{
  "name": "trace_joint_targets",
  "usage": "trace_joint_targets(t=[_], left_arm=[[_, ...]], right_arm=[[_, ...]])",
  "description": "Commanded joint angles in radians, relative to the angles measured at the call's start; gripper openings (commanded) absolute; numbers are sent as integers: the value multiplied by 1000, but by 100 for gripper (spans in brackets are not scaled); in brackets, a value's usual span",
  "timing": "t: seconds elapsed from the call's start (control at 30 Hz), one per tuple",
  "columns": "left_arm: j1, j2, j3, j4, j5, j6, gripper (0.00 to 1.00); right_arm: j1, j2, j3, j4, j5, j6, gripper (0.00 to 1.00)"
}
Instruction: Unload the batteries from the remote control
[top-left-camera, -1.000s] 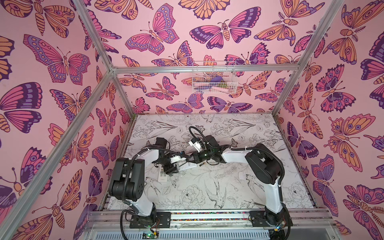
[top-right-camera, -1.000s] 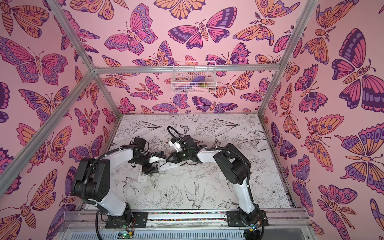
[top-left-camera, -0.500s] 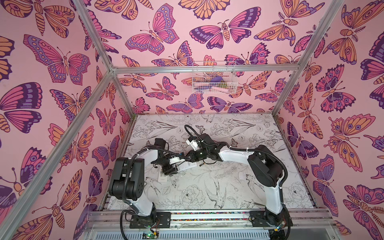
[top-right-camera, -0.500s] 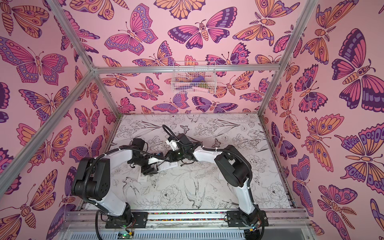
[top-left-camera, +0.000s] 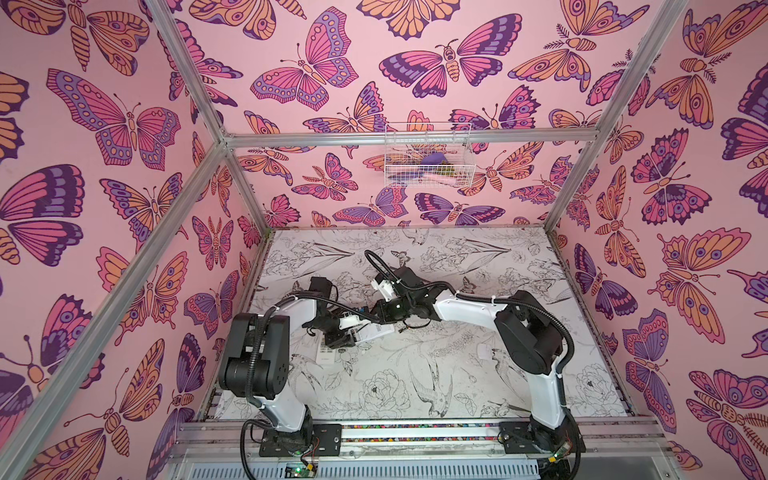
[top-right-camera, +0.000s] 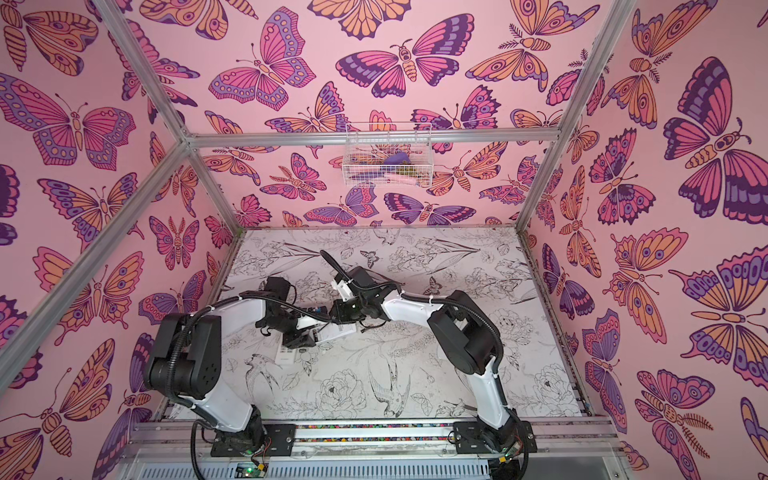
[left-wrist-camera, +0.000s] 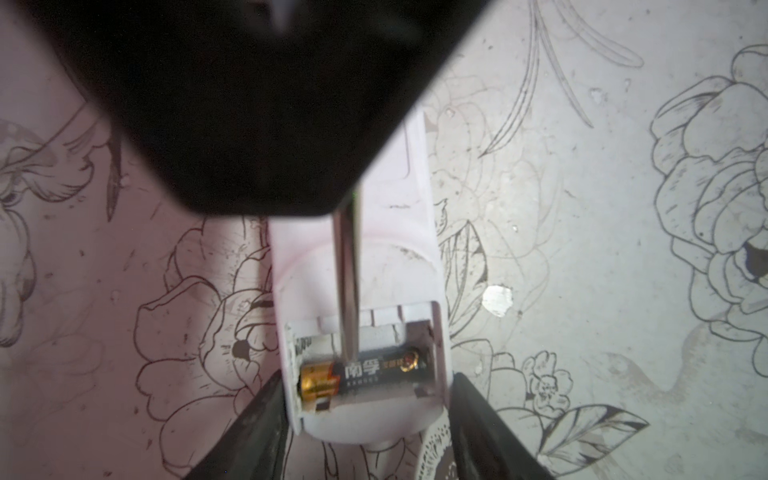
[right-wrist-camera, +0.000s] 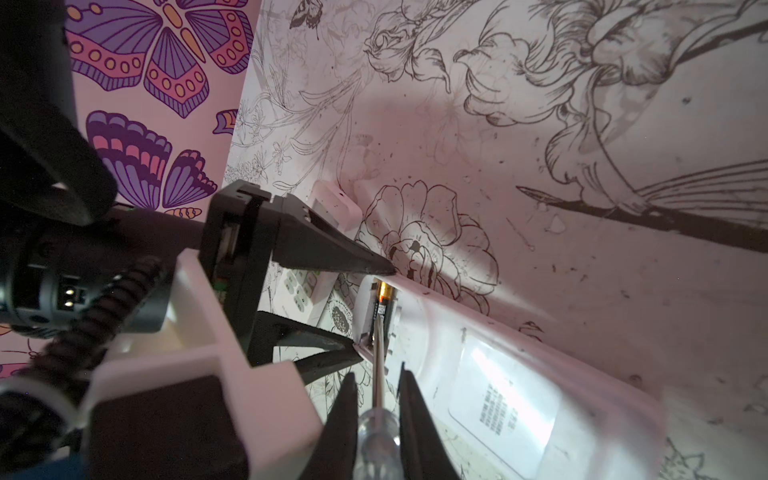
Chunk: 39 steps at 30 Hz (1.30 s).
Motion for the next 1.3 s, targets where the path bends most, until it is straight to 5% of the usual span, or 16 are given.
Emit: trace_joint_targets(t=[0.0,0.67,1.27], left_arm=[[-10,-6,-14,-18,10,-19,64],[-15,-9,-19,-4,-1,-36,52],[-20,-27,-29,3,-10,-24,56]], right_arm=[[10,33,7,23,-14,7,0],[13,114,-47,47,-35,13,0],[-101,190,-183,457,-252,268,0]])
